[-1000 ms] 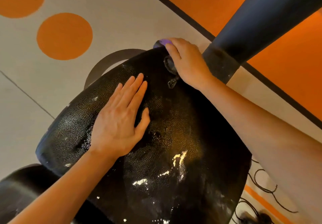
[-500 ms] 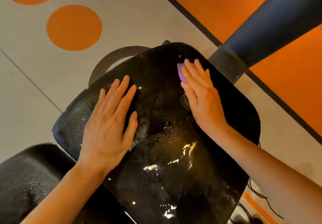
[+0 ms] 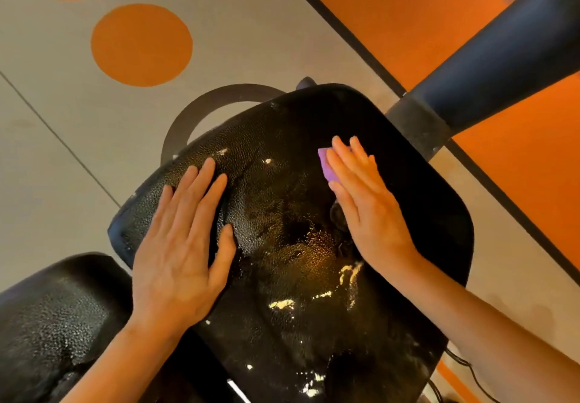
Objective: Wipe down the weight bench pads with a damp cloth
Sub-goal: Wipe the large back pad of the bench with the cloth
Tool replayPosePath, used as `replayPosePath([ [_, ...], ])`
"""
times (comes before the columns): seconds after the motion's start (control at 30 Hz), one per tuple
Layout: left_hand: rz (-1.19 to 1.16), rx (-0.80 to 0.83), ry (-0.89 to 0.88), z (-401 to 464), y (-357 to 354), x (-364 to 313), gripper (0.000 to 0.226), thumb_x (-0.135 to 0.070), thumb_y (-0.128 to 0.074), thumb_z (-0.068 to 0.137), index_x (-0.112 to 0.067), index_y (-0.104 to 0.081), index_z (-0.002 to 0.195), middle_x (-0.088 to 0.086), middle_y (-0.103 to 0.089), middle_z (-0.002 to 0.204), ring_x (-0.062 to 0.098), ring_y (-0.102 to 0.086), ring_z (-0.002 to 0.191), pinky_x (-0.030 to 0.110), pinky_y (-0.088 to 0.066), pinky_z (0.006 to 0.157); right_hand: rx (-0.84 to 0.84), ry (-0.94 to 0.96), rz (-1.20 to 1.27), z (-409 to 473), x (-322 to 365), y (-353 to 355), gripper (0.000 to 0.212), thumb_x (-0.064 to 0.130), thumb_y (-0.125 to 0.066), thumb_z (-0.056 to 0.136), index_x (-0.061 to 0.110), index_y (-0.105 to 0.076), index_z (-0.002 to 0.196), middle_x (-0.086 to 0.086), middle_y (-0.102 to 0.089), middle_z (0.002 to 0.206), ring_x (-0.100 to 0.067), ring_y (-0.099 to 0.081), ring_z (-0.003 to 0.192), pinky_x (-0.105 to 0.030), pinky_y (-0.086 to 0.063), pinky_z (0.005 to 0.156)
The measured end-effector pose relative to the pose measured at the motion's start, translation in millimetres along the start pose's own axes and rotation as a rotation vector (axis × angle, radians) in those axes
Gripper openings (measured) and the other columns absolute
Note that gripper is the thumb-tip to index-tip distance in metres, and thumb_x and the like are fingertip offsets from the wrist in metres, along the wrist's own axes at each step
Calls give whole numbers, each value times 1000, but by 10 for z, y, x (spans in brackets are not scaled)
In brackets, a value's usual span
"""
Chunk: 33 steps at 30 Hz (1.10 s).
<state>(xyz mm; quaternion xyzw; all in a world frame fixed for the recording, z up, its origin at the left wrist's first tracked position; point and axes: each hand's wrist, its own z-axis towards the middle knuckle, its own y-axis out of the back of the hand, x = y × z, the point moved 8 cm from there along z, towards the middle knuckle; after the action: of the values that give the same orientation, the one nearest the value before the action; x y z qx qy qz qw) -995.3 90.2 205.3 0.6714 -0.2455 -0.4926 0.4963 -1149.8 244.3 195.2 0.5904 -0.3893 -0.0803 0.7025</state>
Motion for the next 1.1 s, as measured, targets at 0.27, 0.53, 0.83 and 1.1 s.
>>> replayPosePath([
  [0.27,11,7,-13,7,-5,-2,59,-33,-41,97,-15,-30,152,-1,-21,162,14,-12,152,33,-5,125,-134,-231,54,790,-157,51,45,23,-28,103,13,-31,147,-4,-24,157,-19,-12,148,-39,-11,121],
  [0.53,-5,-4,-12,-3,15,7,59,-33,-42,97,-14,-32,152,1,-23,162,16,-16,152,36,-8,125,-96,-182,31,1033,-192,89,44,21,-31,104,9,-33,146,-7,-27,156,-22,-13,148,-43,-13,121],
  [0.83,3,4,-23,-3,20,-5,59,-33,-42,97,-14,-31,152,2,-23,162,17,-16,152,35,-7,125,17,-21,82,97,265,-69,48,29,-26,102,15,-29,148,-2,-25,157,-16,-10,148,-27,-5,120],
  [1.1,11,-16,-23,12,11,0,58,-33,-43,98,-15,-33,152,1,-24,162,16,-16,151,33,-6,125,-87,-168,124,553,254,-112,45,24,-32,104,15,-33,147,0,-26,157,-15,-11,148,-33,-7,121],
])
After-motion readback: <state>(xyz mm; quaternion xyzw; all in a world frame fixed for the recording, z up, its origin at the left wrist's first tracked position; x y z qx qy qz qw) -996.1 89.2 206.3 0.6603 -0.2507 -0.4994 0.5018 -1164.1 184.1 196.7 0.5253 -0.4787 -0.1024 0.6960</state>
